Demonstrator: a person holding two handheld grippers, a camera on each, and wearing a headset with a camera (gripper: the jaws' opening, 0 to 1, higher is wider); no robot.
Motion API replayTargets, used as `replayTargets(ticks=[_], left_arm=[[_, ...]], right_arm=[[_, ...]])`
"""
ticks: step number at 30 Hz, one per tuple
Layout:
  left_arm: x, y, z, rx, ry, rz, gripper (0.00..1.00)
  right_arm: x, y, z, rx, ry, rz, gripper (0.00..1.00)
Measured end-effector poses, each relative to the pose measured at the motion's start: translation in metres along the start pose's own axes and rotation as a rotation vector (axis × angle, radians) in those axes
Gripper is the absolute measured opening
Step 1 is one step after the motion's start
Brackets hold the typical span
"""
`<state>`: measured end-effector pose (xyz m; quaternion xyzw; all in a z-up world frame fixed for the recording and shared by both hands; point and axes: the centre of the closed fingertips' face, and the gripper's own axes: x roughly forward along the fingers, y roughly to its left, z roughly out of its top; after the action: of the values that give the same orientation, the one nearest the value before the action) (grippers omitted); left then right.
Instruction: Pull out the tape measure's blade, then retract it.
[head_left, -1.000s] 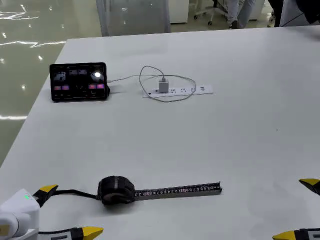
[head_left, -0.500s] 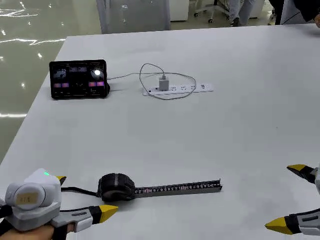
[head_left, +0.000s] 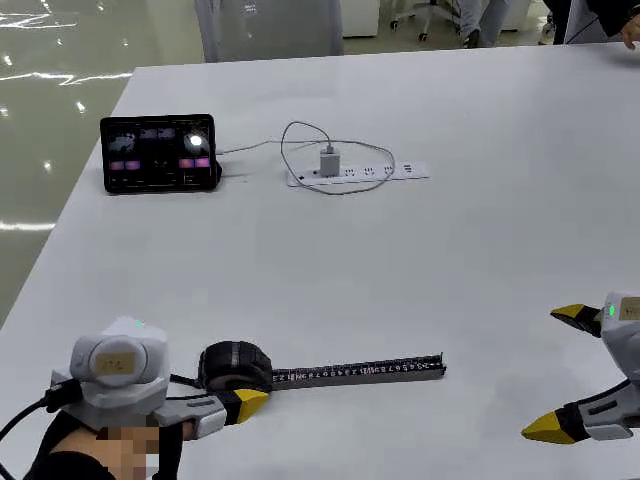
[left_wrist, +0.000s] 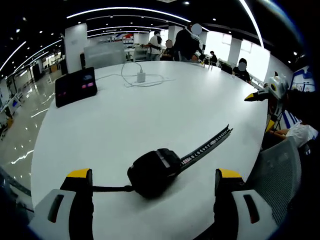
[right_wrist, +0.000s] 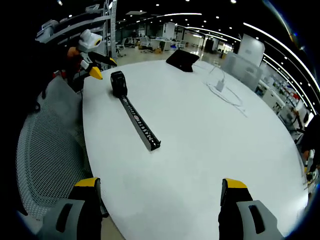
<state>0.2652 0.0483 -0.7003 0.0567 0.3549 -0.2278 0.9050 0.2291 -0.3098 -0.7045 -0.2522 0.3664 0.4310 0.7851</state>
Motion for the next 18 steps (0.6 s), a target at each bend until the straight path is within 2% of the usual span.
replayTargets(ticks=[2,4,7,9,11,12,14,16,18], left_arm=[[0.002,0.0,0.002,-0.017,0.006,0.013,0.99],[0.002,-0.001,0.008,-0.066,-0.003,0.02,0.99],[0.002,-0.009,0.016,-0.036,-0.032,0.015,0.99],[0.004,-0.009,0.018,-0.046,-0.037,0.025,0.99],[0.007,-0.01,0.02,-0.109,-0.045,0.022,0.99],[0.008,-0.009,0.02,-0.115,-0.047,0.026,0.99],[0.01,-0.008,0.022,-0.123,-0.044,0.037,0.99],[0.013,-0.006,0.027,-0.117,-0.075,0.058,0.99],[0.02,-0.005,0.026,-0.107,-0.075,0.063,0.99]], right_arm=[[0.003,0.001,0.001,-0.013,0.008,0.007,0.99],[0.007,0.001,0.003,-0.034,0.019,0.021,0.99],[0.014,0.002,0.007,-0.052,0.03,0.034,0.99],[0.017,0.001,0.01,-0.06,0.037,0.04,0.99],[0.021,0.001,0.014,-0.073,0.038,0.049,0.99],[0.022,0.0,0.016,-0.078,0.039,0.052,0.99],[0.026,-0.001,0.018,-0.098,0.045,0.063,0.99],[0.031,-0.002,0.02,-0.113,0.05,0.073,0.99],[0.034,0.0,0.025,-0.128,0.053,0.082,0.99]])
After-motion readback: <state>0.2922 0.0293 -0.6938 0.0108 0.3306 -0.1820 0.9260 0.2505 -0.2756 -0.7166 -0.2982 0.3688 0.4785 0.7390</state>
